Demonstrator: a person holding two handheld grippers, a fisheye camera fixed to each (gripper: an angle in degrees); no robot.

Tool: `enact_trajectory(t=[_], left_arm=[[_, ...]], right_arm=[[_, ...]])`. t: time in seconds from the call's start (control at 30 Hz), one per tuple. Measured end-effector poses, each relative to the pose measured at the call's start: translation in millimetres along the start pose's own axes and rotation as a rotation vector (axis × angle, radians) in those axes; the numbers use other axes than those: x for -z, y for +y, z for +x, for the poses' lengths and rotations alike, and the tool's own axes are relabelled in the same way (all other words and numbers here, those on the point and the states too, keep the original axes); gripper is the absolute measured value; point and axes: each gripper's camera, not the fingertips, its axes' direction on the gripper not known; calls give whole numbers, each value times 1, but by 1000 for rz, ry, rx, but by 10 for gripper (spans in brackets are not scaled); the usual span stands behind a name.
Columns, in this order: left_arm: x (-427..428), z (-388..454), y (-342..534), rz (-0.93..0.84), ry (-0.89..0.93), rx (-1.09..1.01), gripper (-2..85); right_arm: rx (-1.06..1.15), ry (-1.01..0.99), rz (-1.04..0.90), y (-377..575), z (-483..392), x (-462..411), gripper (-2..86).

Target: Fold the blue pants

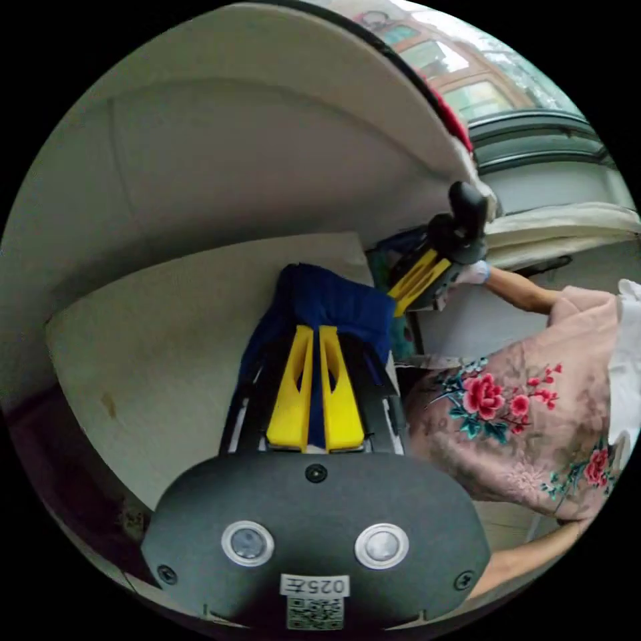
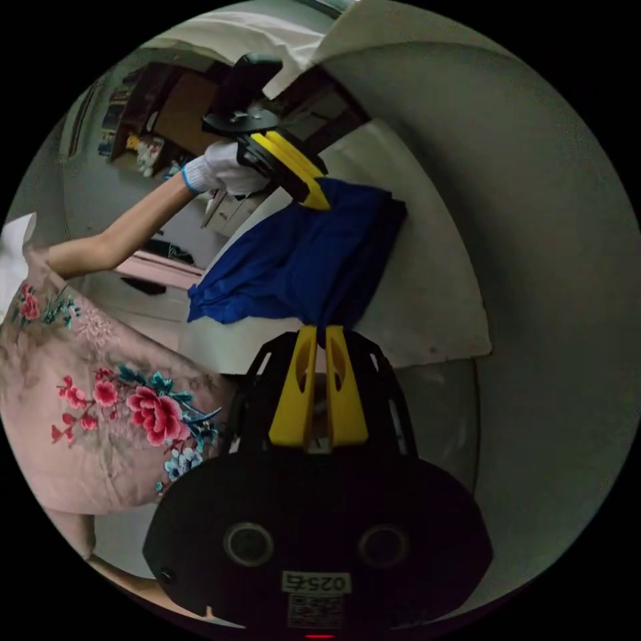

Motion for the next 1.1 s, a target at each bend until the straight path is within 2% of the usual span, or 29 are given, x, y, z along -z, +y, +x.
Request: enact_trajectory(t=[0.17,0.3,0.43,0.5,0.67,0.73,0.8,0.9,1.03,1.1], left_arm=[[-12,-3,-17,16,-58,42,23],[14,10,-11,175,-93,59,79],[-3,15,-28,105,-161,-2,88],[-27,9,-46,8,-158,0,83],[-43,21,-62,-10,-178,-77,69],[-51,31,-64,-18,-236,-128,71],[-60,43,-66,-29,-299,-166,69],[-68,47,-67,-18,-300,-155,62],[-74,43,-65,20,-273,-129,69],[-78,45,-63,38,-279,-139,71]], right_arm=[[-128,45,23,16,6,7,12],[-258,40,217,48,3,21,57],[-445,56,371,92,-6,21,126],[-582,26,449,120,-15,14,160],[-732,-25,715,157,-33,3,213],[-790,-62,752,167,-37,0,216],[-796,-51,793,182,-54,8,182],[-779,-125,895,196,-71,16,169],[-875,-70,776,201,-71,2,180],[-875,-91,828,217,-79,0,177]])
